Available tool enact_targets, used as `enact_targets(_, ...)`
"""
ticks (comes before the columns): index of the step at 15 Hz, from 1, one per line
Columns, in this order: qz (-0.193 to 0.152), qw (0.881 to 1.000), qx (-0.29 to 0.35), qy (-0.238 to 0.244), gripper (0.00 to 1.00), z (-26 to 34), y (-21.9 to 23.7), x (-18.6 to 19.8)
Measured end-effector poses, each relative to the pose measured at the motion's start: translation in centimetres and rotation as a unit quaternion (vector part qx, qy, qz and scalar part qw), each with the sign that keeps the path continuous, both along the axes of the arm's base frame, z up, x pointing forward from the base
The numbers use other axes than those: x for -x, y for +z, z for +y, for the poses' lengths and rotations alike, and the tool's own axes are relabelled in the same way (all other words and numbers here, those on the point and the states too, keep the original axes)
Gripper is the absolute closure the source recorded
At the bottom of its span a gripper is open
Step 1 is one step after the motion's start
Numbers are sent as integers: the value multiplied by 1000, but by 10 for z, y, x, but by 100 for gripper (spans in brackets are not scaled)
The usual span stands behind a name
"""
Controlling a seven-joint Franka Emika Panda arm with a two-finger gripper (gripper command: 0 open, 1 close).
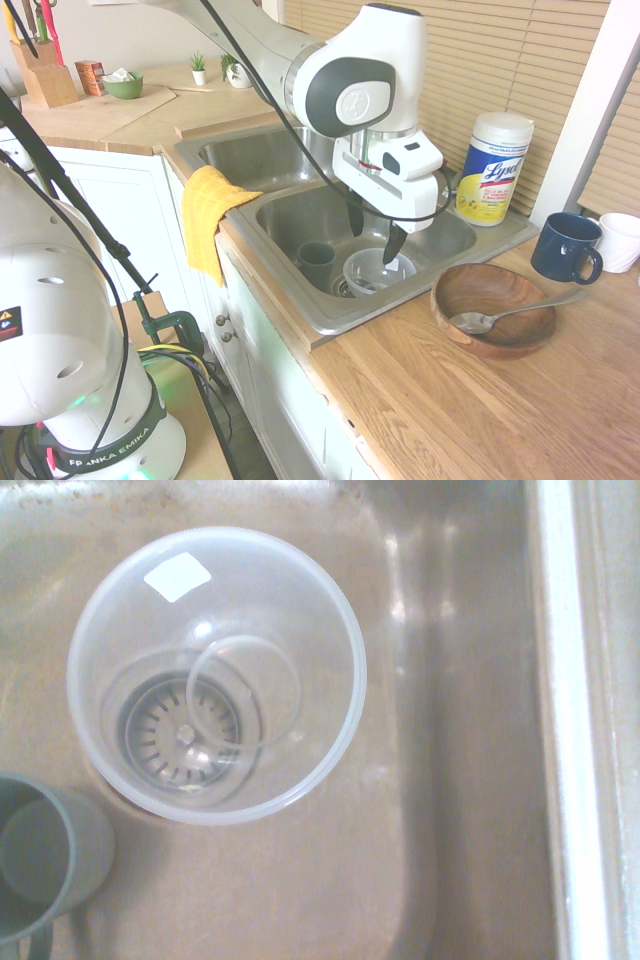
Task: Put the spoon into the sink
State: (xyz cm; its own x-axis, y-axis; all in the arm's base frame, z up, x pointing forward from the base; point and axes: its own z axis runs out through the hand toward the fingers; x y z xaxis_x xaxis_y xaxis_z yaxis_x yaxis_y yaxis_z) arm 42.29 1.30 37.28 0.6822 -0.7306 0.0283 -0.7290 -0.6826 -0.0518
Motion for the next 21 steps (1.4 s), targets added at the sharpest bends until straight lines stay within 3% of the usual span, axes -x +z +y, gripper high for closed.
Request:
enact_targets(5, -3, 1000, -1, -4, 0, -3, 1, 0)
enact_targets(11, -20, 998, -9, -53, 0, -54, 13, 2)
enact_targets(21, -79, 992, -17, -101, 0, -134, 22, 9)
